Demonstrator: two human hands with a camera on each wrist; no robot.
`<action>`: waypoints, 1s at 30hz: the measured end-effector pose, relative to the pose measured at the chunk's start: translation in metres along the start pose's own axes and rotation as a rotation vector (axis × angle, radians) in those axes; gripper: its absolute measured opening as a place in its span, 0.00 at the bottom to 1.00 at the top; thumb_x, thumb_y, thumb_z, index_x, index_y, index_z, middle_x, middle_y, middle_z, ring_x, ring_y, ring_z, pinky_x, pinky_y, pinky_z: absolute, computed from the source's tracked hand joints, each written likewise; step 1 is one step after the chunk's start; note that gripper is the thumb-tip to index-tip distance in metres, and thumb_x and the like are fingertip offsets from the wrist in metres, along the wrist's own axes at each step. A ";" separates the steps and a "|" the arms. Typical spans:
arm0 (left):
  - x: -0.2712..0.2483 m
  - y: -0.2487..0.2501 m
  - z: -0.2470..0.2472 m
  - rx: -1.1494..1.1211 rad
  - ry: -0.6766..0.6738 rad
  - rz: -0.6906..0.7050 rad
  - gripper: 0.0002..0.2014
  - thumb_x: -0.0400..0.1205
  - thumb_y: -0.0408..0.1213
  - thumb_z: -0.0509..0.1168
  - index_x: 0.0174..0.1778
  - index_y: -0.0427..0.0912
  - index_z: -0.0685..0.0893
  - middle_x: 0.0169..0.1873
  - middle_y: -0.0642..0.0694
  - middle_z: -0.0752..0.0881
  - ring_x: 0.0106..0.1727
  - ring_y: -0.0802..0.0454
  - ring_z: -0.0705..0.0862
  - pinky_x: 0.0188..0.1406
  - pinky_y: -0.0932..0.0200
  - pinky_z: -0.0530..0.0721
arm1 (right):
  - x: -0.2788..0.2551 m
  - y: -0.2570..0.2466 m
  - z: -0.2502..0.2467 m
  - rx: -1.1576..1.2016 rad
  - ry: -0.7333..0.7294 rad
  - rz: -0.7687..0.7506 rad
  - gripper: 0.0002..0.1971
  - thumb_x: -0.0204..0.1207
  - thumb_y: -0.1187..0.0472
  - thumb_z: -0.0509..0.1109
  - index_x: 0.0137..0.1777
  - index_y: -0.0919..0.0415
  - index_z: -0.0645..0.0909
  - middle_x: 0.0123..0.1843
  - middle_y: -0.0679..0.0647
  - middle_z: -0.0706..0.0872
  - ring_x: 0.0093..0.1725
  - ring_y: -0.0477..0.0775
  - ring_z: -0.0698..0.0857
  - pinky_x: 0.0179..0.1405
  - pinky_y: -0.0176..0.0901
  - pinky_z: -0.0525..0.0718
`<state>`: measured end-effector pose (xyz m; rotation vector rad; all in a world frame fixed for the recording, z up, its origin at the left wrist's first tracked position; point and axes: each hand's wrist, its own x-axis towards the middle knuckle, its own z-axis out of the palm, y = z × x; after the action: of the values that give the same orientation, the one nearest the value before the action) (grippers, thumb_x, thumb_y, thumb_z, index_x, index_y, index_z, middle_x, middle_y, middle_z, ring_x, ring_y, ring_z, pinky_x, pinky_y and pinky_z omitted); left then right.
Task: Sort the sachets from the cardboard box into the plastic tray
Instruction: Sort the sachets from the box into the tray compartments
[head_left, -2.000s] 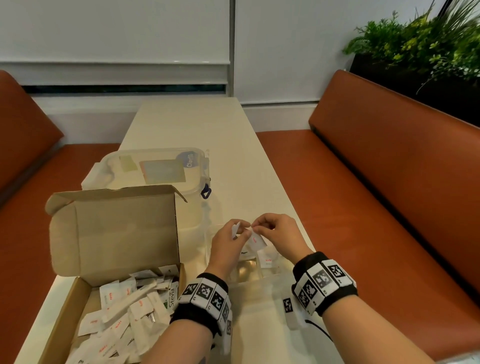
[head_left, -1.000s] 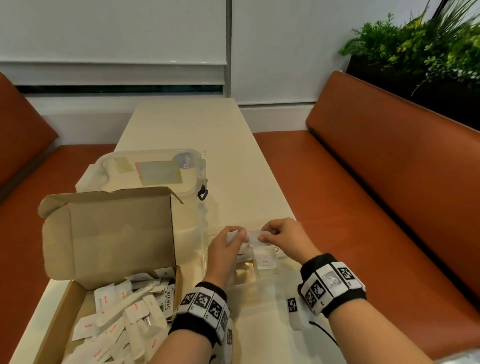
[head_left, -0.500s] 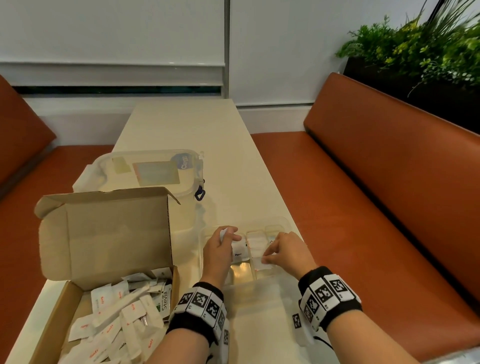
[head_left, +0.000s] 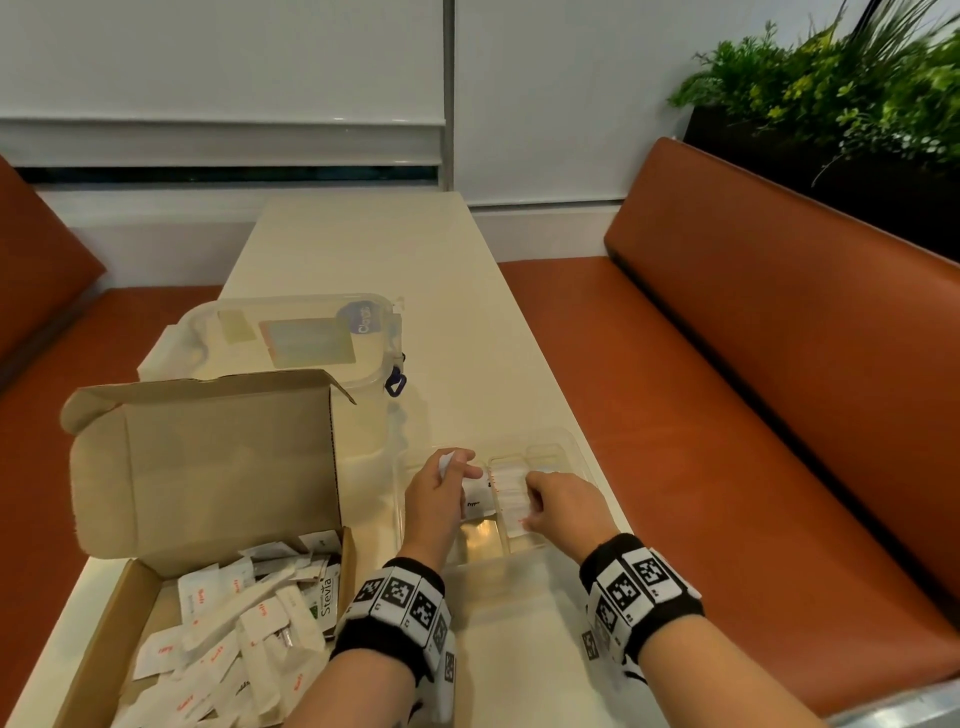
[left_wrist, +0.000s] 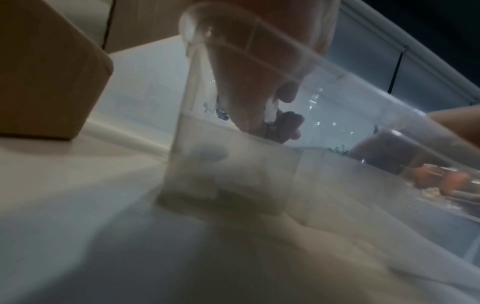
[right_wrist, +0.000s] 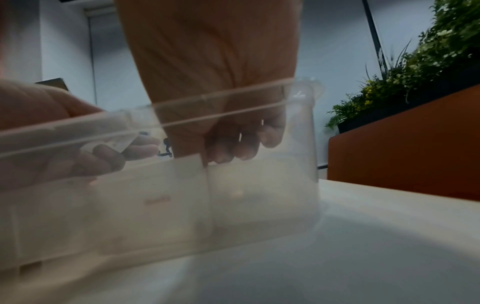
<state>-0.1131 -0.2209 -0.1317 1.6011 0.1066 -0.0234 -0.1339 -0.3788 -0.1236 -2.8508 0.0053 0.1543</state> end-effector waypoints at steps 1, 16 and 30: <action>0.000 0.000 0.000 -0.002 -0.003 -0.001 0.09 0.85 0.41 0.59 0.47 0.48 0.85 0.39 0.50 0.89 0.22 0.59 0.72 0.23 0.72 0.74 | 0.000 -0.001 0.001 0.003 0.005 0.005 0.15 0.72 0.59 0.72 0.34 0.52 0.67 0.35 0.47 0.77 0.36 0.51 0.75 0.35 0.41 0.73; -0.001 0.012 -0.003 -0.078 -0.323 -0.177 0.25 0.78 0.24 0.48 0.68 0.50 0.68 0.41 0.44 0.91 0.24 0.57 0.77 0.26 0.63 0.75 | 0.004 -0.012 -0.022 0.535 0.231 0.001 0.04 0.77 0.54 0.70 0.50 0.51 0.82 0.42 0.45 0.83 0.39 0.40 0.77 0.39 0.32 0.74; 0.004 0.022 0.002 -0.042 -0.218 -0.022 0.08 0.80 0.25 0.64 0.53 0.35 0.83 0.27 0.47 0.87 0.30 0.53 0.86 0.31 0.61 0.85 | 0.007 0.002 -0.031 0.827 0.204 0.096 0.08 0.75 0.60 0.73 0.39 0.64 0.85 0.27 0.45 0.81 0.25 0.39 0.73 0.26 0.24 0.70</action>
<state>-0.1074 -0.2238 -0.1098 1.5453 -0.0446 -0.2115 -0.1237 -0.3896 -0.0958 -2.0271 0.1993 -0.1033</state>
